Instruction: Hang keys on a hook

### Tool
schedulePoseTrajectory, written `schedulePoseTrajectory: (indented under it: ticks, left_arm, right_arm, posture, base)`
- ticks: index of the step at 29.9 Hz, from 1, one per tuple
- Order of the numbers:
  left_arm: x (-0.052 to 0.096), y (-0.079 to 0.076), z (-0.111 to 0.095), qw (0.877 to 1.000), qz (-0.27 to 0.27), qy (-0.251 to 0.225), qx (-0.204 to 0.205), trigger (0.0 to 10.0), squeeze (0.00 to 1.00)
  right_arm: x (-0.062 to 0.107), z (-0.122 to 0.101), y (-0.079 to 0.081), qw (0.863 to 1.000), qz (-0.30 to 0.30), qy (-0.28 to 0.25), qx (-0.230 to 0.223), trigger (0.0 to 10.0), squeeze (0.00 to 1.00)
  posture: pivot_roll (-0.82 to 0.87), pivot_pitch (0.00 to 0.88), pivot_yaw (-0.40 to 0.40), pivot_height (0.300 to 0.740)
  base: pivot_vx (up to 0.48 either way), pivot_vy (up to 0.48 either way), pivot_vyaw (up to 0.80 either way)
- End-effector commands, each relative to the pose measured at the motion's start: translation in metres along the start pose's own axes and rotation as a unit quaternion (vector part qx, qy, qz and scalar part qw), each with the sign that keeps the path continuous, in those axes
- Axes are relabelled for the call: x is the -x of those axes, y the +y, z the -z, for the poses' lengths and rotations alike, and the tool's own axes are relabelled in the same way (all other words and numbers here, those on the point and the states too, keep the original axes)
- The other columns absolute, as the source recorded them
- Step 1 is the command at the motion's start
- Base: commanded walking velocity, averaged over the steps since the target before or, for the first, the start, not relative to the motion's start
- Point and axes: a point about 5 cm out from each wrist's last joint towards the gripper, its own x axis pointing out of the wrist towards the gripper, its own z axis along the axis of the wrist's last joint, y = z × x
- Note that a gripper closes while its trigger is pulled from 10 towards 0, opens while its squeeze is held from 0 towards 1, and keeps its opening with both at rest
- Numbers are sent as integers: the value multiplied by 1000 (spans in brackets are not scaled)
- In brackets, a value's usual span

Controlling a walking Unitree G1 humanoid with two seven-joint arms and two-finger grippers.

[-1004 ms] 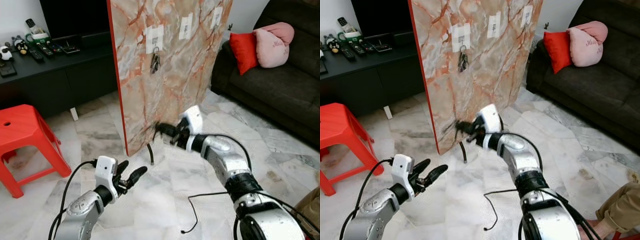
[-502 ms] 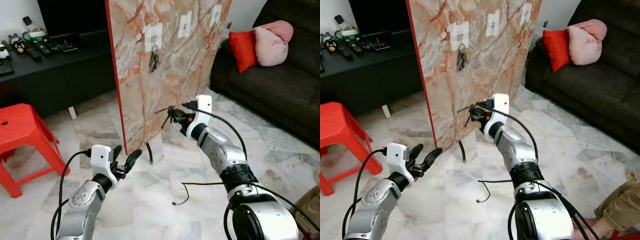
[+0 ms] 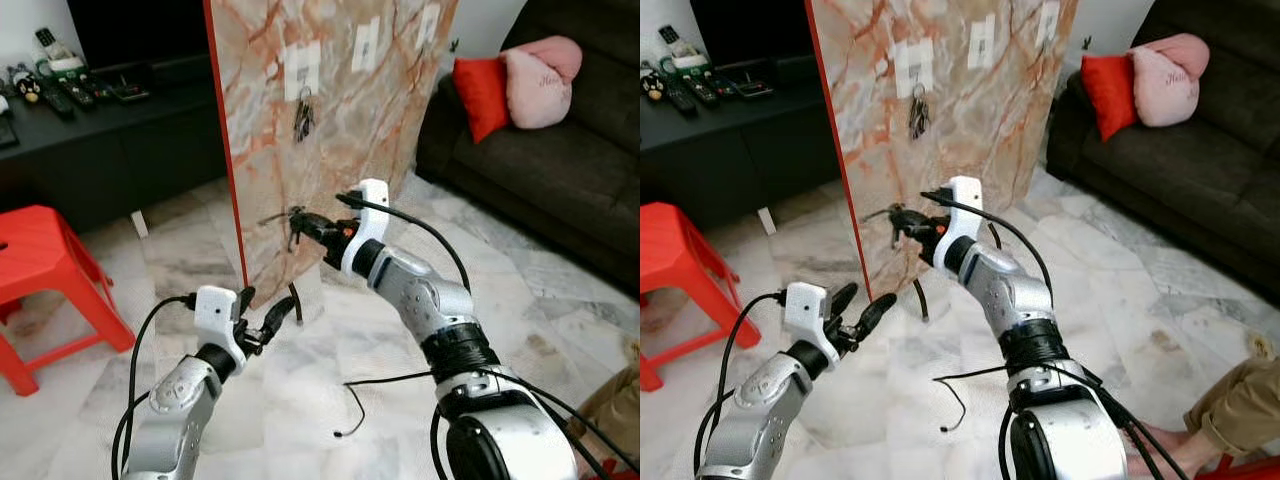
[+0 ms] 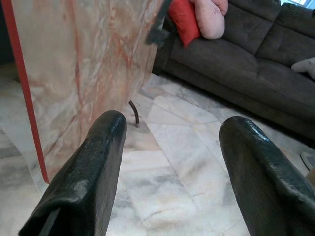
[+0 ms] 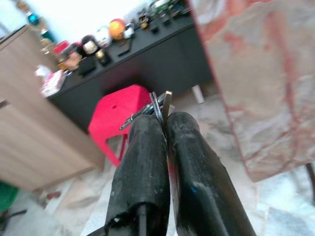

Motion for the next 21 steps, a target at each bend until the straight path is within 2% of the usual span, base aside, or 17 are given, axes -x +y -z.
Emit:
schedulePoseTrajectory:
  ticks: [1,5,15,21]
  left_arm:
    - [-4,-7,-6,1000,18,-6,-14,10000,0]
    - [-6,-7,-11,1000,6,-17,-21,10000,0]
    - [-8,-6,-16,999,-10,-23,-34,10000,0]
    - [-14,-3,-23,996,-46,-35,-66,10000,0]
  right_arm:
    - [2,2,2,1000,-6,8,-4,10000,0]
    - [2,7,7,1000,-3,28,-7,10000,0]
    - [4,8,9,1000,10,15,-17,10000,0]
    - [4,8,16,1000,3,15,-21,10000,0]
  posture:
    - [45,55,-175,740]
    - [46,54,-175,740]
    - [48,43,-174,740]
    - [47,32,-174,740]
  base:
    - [0,0,0]
    - [0,0,0]
    - [0,0,0]
    - [0,0,0]
